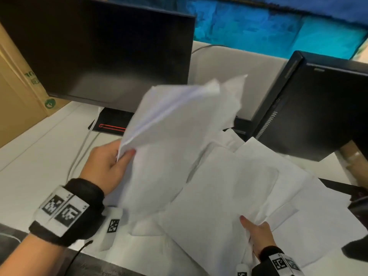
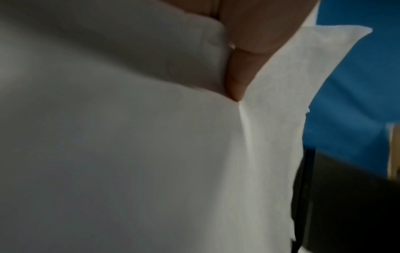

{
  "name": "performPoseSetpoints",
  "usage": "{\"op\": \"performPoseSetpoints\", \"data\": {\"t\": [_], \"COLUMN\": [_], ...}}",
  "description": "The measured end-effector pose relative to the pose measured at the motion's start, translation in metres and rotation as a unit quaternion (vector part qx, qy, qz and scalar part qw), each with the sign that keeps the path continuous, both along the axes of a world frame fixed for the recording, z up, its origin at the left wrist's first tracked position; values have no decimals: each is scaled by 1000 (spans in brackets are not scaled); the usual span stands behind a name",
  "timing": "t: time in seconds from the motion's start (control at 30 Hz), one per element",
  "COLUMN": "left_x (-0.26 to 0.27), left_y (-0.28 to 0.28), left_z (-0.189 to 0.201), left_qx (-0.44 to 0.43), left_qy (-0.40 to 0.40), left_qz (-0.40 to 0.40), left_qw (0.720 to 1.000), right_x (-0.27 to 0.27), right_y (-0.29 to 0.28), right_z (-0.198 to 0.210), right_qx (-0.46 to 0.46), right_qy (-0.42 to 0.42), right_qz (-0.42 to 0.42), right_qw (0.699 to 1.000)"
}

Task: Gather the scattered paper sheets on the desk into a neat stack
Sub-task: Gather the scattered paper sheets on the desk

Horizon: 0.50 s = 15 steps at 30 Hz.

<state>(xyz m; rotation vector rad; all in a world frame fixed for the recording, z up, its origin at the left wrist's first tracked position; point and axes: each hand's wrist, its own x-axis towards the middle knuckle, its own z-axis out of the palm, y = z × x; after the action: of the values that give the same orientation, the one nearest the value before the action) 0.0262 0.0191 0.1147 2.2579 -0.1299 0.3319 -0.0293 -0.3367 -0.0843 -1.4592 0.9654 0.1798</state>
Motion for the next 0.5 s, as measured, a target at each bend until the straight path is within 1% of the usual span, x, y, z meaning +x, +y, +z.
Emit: {"op": "performPoseSetpoints", "data": {"t": [0.07, 0.13, 0.17, 0.23, 0.3, 0.37, 0.43, 0.5], "left_x": [5, 11, 15, 22, 27, 27, 22, 15], "left_y": [-11, -21, -27, -39, -55, -70, -82, -88], "left_z": [18, 29, 31, 24, 1, -29, -60, -87], "left_qx": [-101, -203, -247, -314, -333, -330, -293, -244], "left_qy": [8, 0, 3, 45, 118, 205, 279, 329], "left_qz": [0, -29, -41, -52, -37, -16, 7, 32], "left_qw": [995, 979, 968, 947, 935, 921, 915, 912], "right_x": [0, -1, -2, -3, -5, -7, -10, -13], "right_y": [0, 2, 2, 5, 5, 7, 7, 8], "right_z": [3, 9, 12, 17, 25, 34, 39, 35], "right_qx": [1, 0, -1, -8, -18, -6, 35, 43], "right_qy": [-13, -22, -27, -37, -39, -52, -58, -52], "right_qz": [10, 19, 22, 42, 66, 79, 60, 51], "right_qw": [1000, 1000, 999, 998, 997, 996, 996, 996]}}
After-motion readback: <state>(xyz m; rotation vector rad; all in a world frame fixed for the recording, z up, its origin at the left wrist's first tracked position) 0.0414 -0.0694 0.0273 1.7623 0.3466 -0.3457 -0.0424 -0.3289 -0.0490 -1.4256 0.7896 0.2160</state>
